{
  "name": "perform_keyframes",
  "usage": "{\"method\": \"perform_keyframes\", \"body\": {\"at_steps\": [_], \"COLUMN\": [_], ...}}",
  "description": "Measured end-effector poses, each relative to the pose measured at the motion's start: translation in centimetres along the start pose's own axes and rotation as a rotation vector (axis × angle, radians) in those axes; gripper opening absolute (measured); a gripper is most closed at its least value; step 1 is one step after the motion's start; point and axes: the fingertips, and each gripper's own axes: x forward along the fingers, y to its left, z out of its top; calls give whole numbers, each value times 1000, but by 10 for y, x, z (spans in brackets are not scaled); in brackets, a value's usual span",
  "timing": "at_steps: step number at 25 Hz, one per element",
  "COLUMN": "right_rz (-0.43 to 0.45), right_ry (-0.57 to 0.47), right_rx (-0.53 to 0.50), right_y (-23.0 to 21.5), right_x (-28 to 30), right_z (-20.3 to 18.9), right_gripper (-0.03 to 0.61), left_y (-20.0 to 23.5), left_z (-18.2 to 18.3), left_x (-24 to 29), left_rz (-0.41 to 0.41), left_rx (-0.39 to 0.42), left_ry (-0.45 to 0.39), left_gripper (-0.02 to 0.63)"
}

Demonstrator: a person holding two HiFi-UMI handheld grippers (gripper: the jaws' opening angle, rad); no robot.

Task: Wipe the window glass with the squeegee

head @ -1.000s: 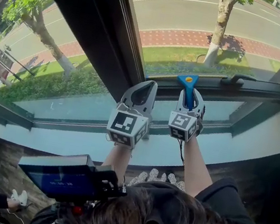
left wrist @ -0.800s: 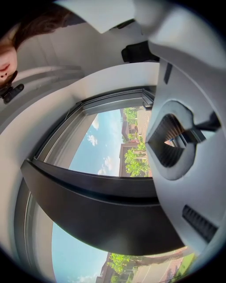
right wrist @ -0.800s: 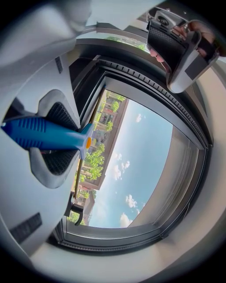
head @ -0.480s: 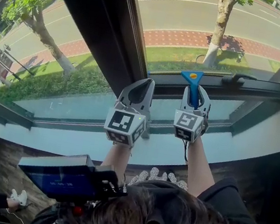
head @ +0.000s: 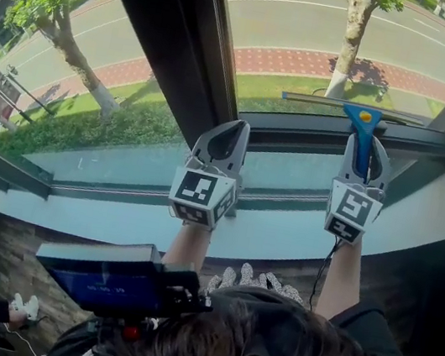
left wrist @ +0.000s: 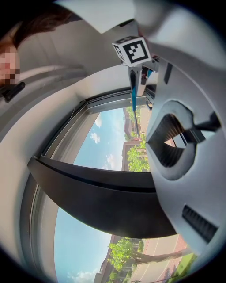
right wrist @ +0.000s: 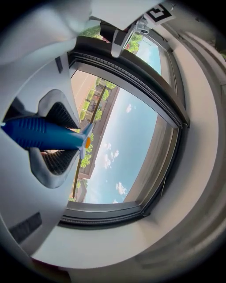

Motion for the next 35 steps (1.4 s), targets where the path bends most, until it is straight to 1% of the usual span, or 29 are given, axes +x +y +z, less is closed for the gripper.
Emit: {"method": "perform_keyframes", "body": {"at_steps": [2, 3, 5, 7, 10, 15, 18, 20, 23, 27, 29, 33, 35], "right_rz": [-32, -51, -88, -98, -66, -13, 10, 21, 47, 54, 62, 90, 90], "right_ry": [-7, -12, -27, -40, -64, -93, -86, -79, -90, -101, -98, -146, -160], "right_rx": [73, 86, 58, 25, 43, -2, -18, -6, -5, -11, -9, 26, 15], "right_y": [-33, -54, -96, -129, -162, -224, -253, -263, -268, -269, -266, -259, -255], "right_x": [-16, -27, -47, -64, -91, -125, -145, -160, -182, -213, -233, -270, -290], "right_z": [14, 17, 14, 8, 11, 8, -1, -4, -3, 4, 7, 21, 27], "right_gripper": [143, 143, 143, 143, 143, 143, 143, 143, 143, 143, 143, 143, 143], "left_y": [-17, -29, -50, -68, -103, -182, -221, -237, -249, -262, -269, -280, -282], "left_z": [11, 17, 27, 28, 24, 23, 17, 17, 27, 44, 48, 42, 33], "left_x": [0, -3, -11, -21, -37, -54, -69, -81, -96, -120, -136, -163, -177], "left_rz": [-3, -1, 30, 80, 135, 204, 234, 247, 266, 265, 262, 253, 261], "left_rx": [19, 32, 51, 46, 25, 9, -13, -8, 16, 64, 74, 95, 72], "left_ry": [-8, -10, -18, -22, -18, -18, -2, 1, -6, -20, -20, -5, 4], "left_gripper": [0, 1, 1, 1, 1, 1, 2, 2, 0, 0, 0, 0, 1]}}
